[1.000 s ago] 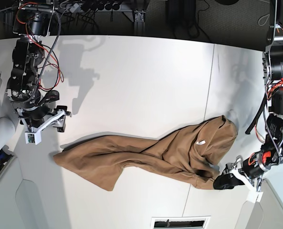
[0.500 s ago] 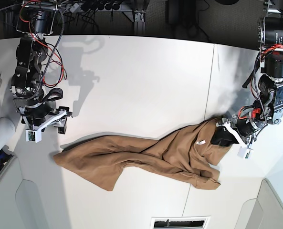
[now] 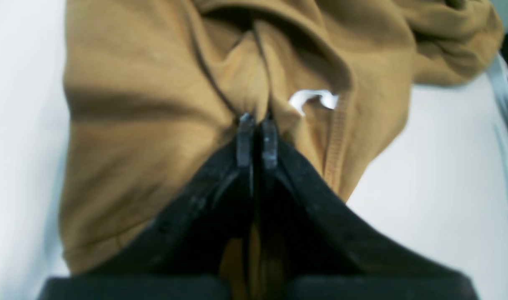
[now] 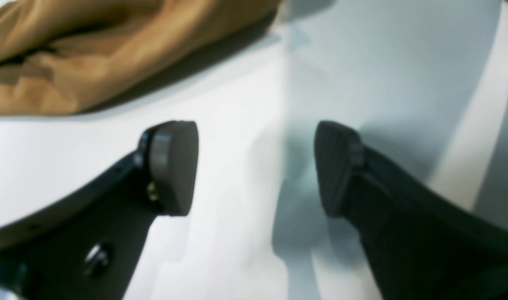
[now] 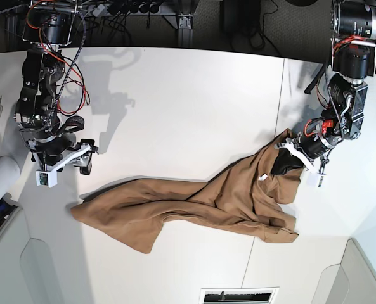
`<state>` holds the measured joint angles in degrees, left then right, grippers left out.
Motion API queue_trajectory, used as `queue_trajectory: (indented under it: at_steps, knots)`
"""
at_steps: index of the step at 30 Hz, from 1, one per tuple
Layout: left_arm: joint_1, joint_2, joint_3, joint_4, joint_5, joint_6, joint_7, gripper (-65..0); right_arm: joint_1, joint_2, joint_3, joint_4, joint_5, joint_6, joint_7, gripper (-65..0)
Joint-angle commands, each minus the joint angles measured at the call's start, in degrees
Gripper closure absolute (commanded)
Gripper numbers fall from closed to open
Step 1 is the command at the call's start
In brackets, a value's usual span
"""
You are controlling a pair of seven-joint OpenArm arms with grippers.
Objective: Layout the t-shirt on the table in an organized manner, then fold the t-shirt properly
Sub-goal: 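Release with the right gripper and lift the shirt end with the left gripper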
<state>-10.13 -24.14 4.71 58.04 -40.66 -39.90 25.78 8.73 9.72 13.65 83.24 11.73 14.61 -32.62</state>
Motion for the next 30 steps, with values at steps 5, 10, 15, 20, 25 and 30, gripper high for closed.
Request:
queue_trajectory:
  at_steps: [5, 10, 15, 20, 25, 30]
  knots:
    - [12.35, -0.42, 0.22, 17.88, 1.11, -0.10, 5.60, 0.0, 1.22, 0.55, 0.22, 0.87, 3.34, 0.85, 0.00, -43.2]
    - [20.87, -0.46, 0.22, 32.63, -4.17, -0.10, 6.75, 0.0, 1.20, -1.36, 0.22, 1.09, 5.25, 2.73, -1.64, -43.2]
    - [21.38, -0.52, 0.09, 41.83, -4.98, -0.10, 7.72, 0.0, -0.04, -3.87, 0.20, 1.31, 11.32, 10.51, -4.72, -43.2]
    - [20.76, -0.81, -2.38, 45.05, -4.96, -0.10, 10.05, 0.0, -3.63, -6.62, 0.15, 3.32, 15.28, 14.27, -5.33, -43.0]
    - [20.94, -0.81, -5.27, 45.03, -5.55, -0.10, 15.26, 0.0, -6.71, -7.98, 0.11, 4.13, 18.34, 16.48, -5.40, -31.0]
    - [21.59, -0.76, -5.49, 45.03, -14.19, -0.10, 16.57, 0.0, -7.67, -8.02, 0.09, 4.13, 20.33, 17.16, -5.44, -10.3]
